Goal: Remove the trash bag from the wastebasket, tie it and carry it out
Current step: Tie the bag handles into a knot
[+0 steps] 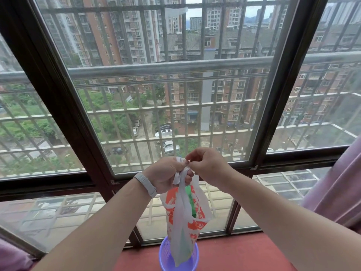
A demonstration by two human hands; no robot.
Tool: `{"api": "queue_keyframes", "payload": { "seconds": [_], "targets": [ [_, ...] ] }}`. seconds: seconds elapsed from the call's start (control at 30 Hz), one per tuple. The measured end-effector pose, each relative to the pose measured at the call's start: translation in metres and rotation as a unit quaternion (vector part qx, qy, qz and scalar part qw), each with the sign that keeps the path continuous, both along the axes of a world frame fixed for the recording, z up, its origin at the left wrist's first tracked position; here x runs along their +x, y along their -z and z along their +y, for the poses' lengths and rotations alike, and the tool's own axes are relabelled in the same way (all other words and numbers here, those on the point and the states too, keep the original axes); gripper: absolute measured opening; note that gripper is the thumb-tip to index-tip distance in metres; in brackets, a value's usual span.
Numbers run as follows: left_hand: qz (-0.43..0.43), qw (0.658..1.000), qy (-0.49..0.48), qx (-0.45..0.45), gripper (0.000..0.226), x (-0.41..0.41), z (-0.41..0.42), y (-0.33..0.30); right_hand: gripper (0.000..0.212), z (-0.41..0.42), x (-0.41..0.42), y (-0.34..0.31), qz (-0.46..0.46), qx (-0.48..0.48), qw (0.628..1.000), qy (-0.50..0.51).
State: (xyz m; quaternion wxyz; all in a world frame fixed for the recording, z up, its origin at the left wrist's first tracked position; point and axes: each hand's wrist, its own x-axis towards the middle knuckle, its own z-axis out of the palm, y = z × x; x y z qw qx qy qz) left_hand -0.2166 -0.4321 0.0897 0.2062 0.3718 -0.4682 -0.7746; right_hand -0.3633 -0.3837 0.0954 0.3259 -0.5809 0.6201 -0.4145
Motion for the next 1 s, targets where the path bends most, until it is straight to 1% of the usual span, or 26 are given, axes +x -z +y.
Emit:
{"api": "queue_keyframes", "payload": {
  "seconds": [0.1, 0.23, 0.33, 0.43, 0.47, 0.53, 0.6, 0.7, 0.8, 0.9, 1.0],
  "targets": [
    [0.005, 1.0, 0.024, -0.014, 0.02, 0.0, 0.0, -0.001, 0.027, 0.0, -0.002, -0.005, 0.005, -0.035, 0.999, -0.003],
    [-0.02, 0.994, 0.079, -0.075, 0.031, 0.004, 0.001, -0.006, 0.032, -0.005, -0.003, -0.018, -0.014, -0.087, 0.996, 0.005],
    [-0.034, 0.986, 0.1, -0.13, 0.03, 0.005, 0.002, -0.017, 0.029, -0.013, -0.009, -0.031, -0.004, -0.113, 0.993, 0.017],
    [-0.032, 0.979, 0.115, -0.165, 0.03, 0.008, 0.002, -0.033, 0.027, -0.023, -0.014, -0.043, 0.009, -0.124, 0.992, 0.031],
    [-0.041, 0.974, 0.121, -0.188, 0.029, 0.008, 0.003, -0.038, 0.027, -0.026, -0.014, -0.046, 0.005, -0.129, 0.991, 0.036],
    [-0.086, 0.954, 0.112, -0.264, 0.031, 0.006, 0.007, -0.048, 0.028, -0.033, -0.013, -0.05, -0.025, -0.128, 0.991, 0.043],
    [-0.12, 0.935, 0.073, -0.325, 0.033, 0.002, 0.009, -0.053, 0.028, -0.041, -0.009, -0.05, -0.058, -0.096, 0.993, 0.042],
    [-0.134, 0.922, 0.058, -0.358, 0.04, 0.0, 0.01, -0.058, 0.021, -0.048, -0.003, -0.043, -0.085, 0.009, 0.996, 0.008],
    [-0.149, 0.917, 0.038, -0.369, 0.028, 0.004, 0.01, -0.062, 0.013, -0.049, -0.002, -0.034, -0.138, 0.099, 0.985, -0.035],
    [-0.172, 0.914, -0.009, -0.367, 0.018, 0.007, 0.009, -0.06, 0.015, -0.046, -0.006, -0.03, -0.202, 0.165, 0.959, -0.112],
    [-0.173, 0.926, -0.043, -0.331, 0.006, 0.007, 0.007, -0.059, 0.022, -0.046, -0.009, -0.028, -0.178, 0.195, 0.954, -0.144]
  ]
}}
